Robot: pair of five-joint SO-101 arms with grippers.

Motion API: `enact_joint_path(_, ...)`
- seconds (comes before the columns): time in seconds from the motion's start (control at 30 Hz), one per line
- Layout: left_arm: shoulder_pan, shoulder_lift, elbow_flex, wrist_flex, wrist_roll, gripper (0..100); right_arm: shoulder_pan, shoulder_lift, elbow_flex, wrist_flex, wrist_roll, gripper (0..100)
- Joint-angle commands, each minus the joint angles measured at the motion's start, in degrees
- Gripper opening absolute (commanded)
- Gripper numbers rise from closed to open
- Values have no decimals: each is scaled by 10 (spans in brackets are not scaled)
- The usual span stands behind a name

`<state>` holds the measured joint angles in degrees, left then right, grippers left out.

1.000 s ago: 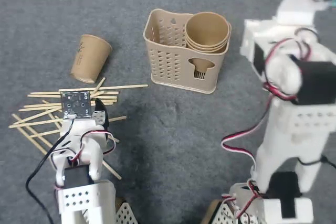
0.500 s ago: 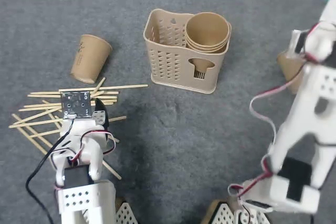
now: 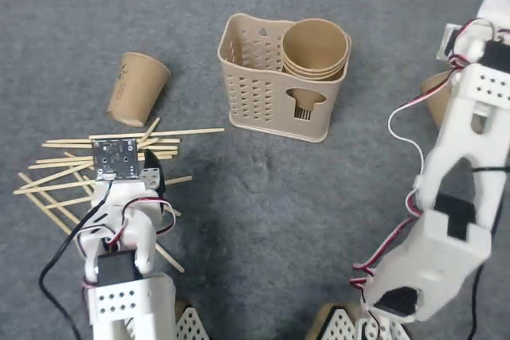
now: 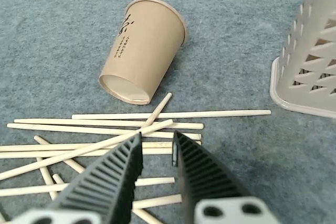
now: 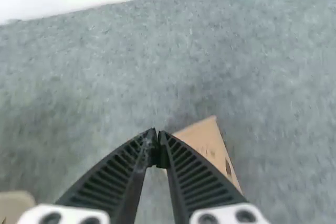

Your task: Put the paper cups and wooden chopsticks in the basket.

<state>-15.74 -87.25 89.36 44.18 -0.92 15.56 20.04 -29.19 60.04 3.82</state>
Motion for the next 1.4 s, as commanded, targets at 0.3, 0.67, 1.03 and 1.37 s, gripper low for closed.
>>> enact_joint_path(0.3, 2, -7, -2, -14, -5, 87, 35, 218, -102, -155, 12, 14)
enact_joint_path(0.67, 2, -7, -2, -15, -5, 87, 89, 375, -474, 204, 109, 12)
enact_joint_path(1.03, 2, -7, -2, -14, -5, 87, 192, 392, -622, 429, 279, 11)
enact_joint_path(1.37, 1, -7, -2, -14, -5, 87, 274, 326, -491, 432, 397, 8)
